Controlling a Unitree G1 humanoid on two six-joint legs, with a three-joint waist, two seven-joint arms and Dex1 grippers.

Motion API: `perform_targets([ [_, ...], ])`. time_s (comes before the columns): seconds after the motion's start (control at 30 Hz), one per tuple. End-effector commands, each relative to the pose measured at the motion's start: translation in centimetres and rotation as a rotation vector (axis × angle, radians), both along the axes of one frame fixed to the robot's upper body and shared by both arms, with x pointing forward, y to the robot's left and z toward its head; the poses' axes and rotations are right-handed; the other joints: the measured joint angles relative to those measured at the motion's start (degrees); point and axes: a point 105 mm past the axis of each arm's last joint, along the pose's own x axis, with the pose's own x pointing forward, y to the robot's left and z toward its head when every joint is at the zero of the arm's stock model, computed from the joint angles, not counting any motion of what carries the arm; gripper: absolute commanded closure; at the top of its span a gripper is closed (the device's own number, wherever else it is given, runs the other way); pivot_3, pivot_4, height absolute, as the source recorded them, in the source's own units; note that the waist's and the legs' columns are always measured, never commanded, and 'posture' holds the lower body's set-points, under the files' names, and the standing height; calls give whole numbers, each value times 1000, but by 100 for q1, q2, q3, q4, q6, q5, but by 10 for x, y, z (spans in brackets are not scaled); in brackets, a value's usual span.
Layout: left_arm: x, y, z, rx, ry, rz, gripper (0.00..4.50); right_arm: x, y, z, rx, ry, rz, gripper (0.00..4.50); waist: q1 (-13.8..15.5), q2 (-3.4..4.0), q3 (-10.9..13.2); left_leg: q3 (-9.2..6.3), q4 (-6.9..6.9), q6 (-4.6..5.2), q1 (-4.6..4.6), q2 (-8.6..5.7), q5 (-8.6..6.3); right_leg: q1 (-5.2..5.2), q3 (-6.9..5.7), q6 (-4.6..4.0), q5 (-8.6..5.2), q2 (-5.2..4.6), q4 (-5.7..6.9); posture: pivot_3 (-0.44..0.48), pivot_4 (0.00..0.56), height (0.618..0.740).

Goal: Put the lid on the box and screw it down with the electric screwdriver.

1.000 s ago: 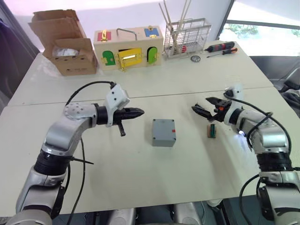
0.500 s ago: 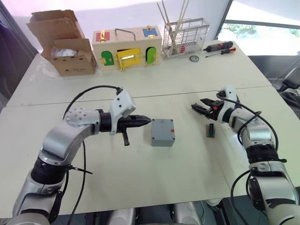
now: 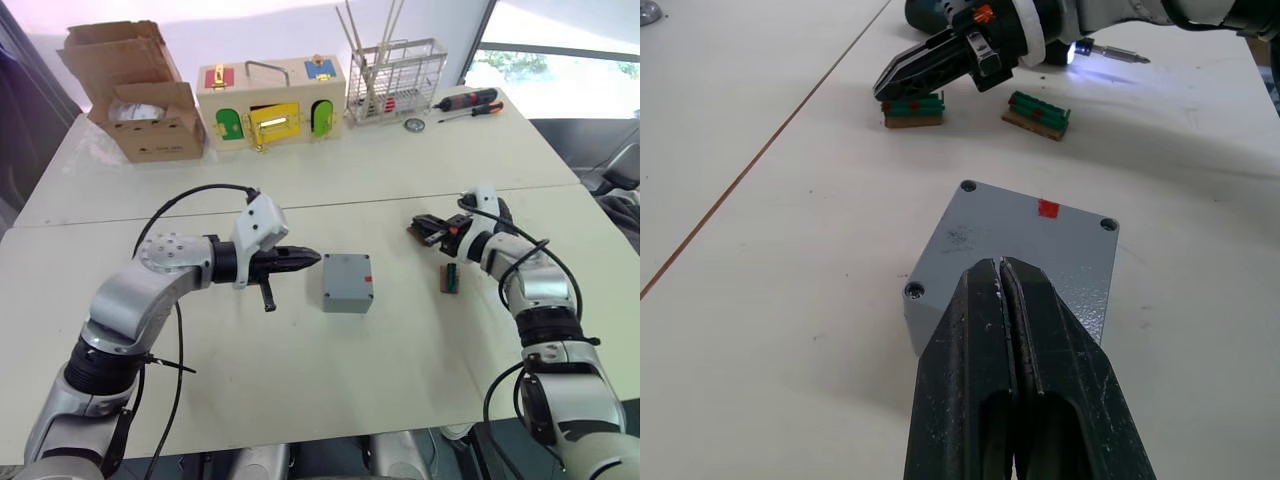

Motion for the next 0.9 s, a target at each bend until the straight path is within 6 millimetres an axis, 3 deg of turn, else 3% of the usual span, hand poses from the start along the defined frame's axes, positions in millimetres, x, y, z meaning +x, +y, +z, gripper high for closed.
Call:
perform_targets([
  [0.03, -2, 1, 7, -2, -42, -9, 4500, 3, 0, 19, 23, -63, 1, 4474, -1, 0, 0, 0, 0, 0, 0, 0, 0, 0, 0, 0, 0, 0, 0, 0, 150, 739],
  [0.5, -2, -1, 0, 10, -28, -20, 4500, -2, 1, 40, 28, -112, 27, 4474, 1, 0, 0, 0, 0, 0, 0, 0, 0, 0, 0, 0, 0, 0, 0, 0, 150, 739],
  [0.63, -2, 2, -1, 7, -21, -14, 4500, -6, -1, 63, 35, -172, 35, 4474, 3, 1, 0, 0, 0, 0, 0, 0, 0, 0, 0, 0, 0, 0, 0, 0, 150, 739],
  [0.73, -3, 8, -1, 8, -12, -9, 4500, -23, 18, 77, 60, -185, 150, 4474, 2, 1, 0, 0, -1, 0, 0, 1, 0, 0, 0, 0, 0, 0, 0, 0, 150, 739],
  [0.9, -9, 15, -4, 21, 15, -7, 4500, -67, 55, 65, 43, -98, 375, 4474, 18, 0, 0, -5, -2, 1, 0, 4, -1, 0, -2, 0, 0, 0, 0, 0, 150, 739],
])
